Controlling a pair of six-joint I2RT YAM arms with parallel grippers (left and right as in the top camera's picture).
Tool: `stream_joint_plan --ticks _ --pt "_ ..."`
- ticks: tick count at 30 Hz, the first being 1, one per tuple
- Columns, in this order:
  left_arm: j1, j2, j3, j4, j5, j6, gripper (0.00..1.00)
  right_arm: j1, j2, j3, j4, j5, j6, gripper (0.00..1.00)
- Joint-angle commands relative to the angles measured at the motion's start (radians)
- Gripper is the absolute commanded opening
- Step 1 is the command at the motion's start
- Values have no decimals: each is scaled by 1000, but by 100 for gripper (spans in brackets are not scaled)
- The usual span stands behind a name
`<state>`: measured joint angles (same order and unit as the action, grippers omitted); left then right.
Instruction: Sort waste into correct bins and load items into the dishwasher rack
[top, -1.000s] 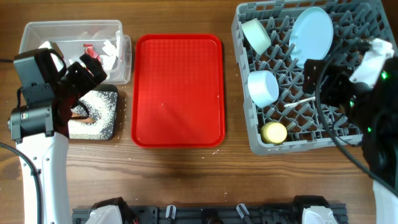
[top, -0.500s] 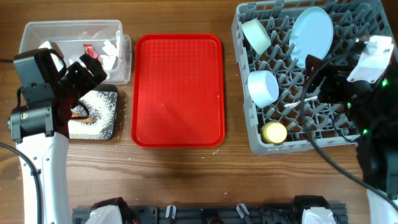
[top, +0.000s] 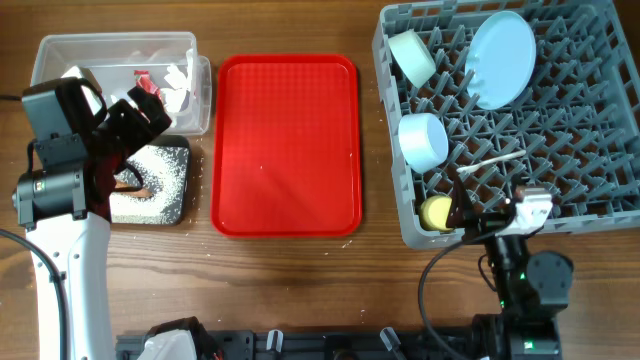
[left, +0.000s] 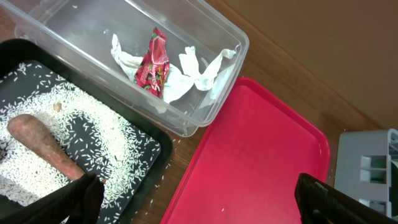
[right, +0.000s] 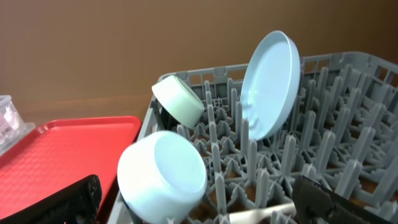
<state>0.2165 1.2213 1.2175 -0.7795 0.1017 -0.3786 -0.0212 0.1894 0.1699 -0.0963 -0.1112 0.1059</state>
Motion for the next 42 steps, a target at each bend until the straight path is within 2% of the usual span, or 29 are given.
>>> stream_joint_plan --ticks 1,8,31,35,38,42 --pt "4 3 11 3 -2 8 100 3 -100 -67 28 8 24 100" --pt "4 3 11 3 -2 8 100 3 -187 -165 133 13 27 100" --pt "4 3 11 -7 -2 9 100 3 -178 -165 103 13 27 100" --pt "-14 -18 2 -13 -43 9 100 3 -178 -165 103 13 27 100" --pt "-60 -97 -105 129 -39 13 100 3 -178 -165 103 13 27 100" --pt "-70 -272 -410 483 60 13 100 3 -178 -165 103 13 27 100"
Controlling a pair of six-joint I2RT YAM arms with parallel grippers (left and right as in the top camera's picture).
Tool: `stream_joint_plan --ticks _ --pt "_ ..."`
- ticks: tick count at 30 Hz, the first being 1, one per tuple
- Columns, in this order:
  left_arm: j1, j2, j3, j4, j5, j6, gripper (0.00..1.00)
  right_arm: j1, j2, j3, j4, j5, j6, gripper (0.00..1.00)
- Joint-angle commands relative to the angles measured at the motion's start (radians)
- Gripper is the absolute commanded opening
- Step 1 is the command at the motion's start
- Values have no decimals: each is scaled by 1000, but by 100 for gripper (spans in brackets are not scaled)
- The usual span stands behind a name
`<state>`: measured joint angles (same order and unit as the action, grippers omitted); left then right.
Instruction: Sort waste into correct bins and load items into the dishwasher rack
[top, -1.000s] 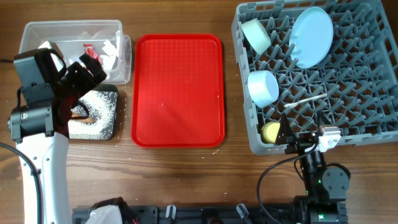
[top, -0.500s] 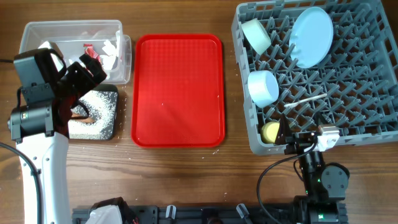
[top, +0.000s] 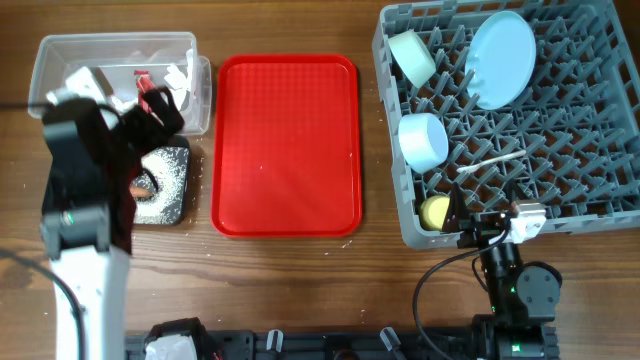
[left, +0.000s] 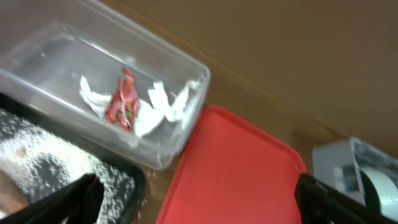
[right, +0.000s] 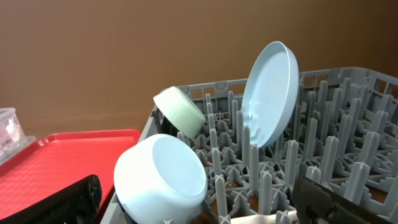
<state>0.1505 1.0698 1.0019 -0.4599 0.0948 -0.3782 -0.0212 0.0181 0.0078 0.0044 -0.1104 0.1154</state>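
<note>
The clear waste bin (left: 186, 106) holds white tissues (left: 168, 102) and a red wrapper (left: 121, 99). Beside it, a black tray (top: 170, 195) carries scattered rice and a brown-red food piece (top: 143, 186), partly under my left arm. My left gripper (left: 199, 208) hangs open and empty above the edge between the black tray and the red tray (top: 288, 140). The grey rack (top: 560, 150) holds a green cup (right: 180, 111), a blue plate (right: 268, 93), a blue bowl (right: 160, 177), a yellow item (top: 435, 212) and a white utensil (top: 490, 163). At the rack's near edge my right gripper (right: 199, 208) is open and holds nothing.
The red tray lies bare between the bins and the rack. Loose rice grains lie on the wood next to the black tray. The rack's upright grey prongs stand just in front of my right fingers (right: 339, 199).
My left arm has lifted and its wrist view now looks further out, taking in the rack's corner. My right gripper sits slightly further back from the rack. Both stay open.
</note>
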Motion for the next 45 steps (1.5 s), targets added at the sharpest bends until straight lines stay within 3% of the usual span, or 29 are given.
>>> stream_joint_plan --ticks 1,3,7,15,26,34,45 --pt "-5 -185 -287 259 88 13 100 3 -7 -3 2 12 18 100" --pt "-15 -296 -420 375 95 13 100 3 -7 -3 2 12 18 100" --pt "-37 -603 -679 574 95 140 100 3 -7 -3 2 12 18 100" --pt "-96 -895 -852 580 87 267 100 3 -7 -3 2 12 18 100" --pt "-98 -1060 -996 566 60 270 100 3 -7 -3 2 12 18 100" --pt "-98 -1067 -996 402 74 265 100 3 -7 -3 2 12 18 100" --pt "-98 -1063 -996 399 79 247 100 3 -7 -3 2 12 18 100"
